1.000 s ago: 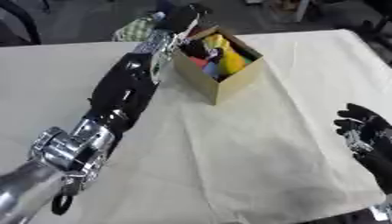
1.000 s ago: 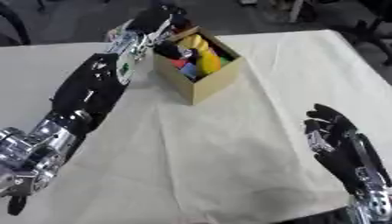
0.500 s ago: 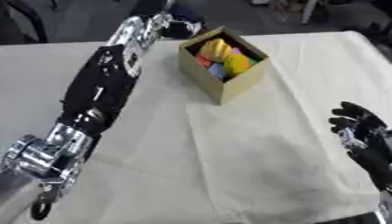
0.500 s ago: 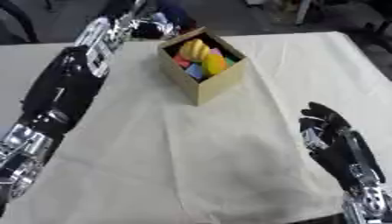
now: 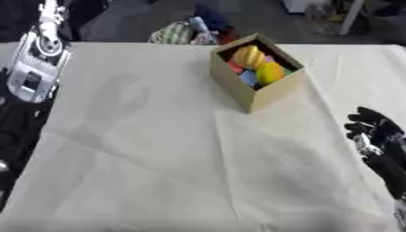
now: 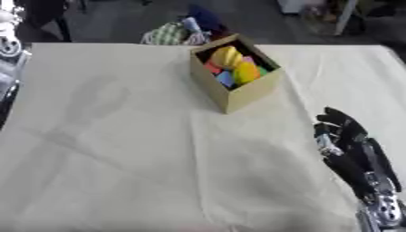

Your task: Pick up objects on the table and place them in the box.

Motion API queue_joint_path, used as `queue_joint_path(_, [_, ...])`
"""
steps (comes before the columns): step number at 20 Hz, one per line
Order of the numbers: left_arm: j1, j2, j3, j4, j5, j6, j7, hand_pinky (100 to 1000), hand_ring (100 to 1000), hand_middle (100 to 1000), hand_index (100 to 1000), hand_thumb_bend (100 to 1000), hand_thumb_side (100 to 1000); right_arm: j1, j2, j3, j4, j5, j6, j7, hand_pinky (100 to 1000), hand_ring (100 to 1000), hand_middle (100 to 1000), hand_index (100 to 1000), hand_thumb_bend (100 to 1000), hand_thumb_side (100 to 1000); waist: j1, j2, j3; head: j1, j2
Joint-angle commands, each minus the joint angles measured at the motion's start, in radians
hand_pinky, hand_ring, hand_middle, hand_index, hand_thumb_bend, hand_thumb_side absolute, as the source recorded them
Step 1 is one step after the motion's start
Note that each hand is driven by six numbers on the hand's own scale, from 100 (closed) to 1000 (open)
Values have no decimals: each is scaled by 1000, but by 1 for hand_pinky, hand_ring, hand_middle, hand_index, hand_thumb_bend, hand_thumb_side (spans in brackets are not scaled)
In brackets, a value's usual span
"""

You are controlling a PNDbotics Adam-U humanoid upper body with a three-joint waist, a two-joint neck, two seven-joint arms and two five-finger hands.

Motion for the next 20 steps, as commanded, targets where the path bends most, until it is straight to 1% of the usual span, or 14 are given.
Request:
queue_joint_path(1, [80,-30,37,-85,92,-19,60,662,660,627,752,140,563,-15,-18,-11,-18,2,-4,-10,778,782,771,883,100,438,11,-19,8,20,-3])
queue_joint_path(4, [186,-96,49,-121,133,-39,69,660,660,628,756,127,607,-17,-17,-13,-21,-1,-6,-21,776,780,769,884,100,441,12,-11,16,35,-3])
queue_joint_path(8, [276,-182,55,-127,162,-45,70,657,654,622,747,100,657,-15,-15,-14,-23,-7,-8,-35,776,780,768,886,100,445,11,-7,24,44,-3])
queue_joint_path(12, [309,-226,53,-120,170,-52,51,661,660,629,752,100,675,-17,-13,-14,-24,-9,-10,-45,776,780,768,886,100,446,11,-2,26,46,-3])
queue_joint_path(20, [316,-265,47,-114,159,-62,11,664,665,634,749,100,692,-17,-12,-16,-29,-10,-11,-53,776,781,767,885,100,446,10,7,19,25,-3])
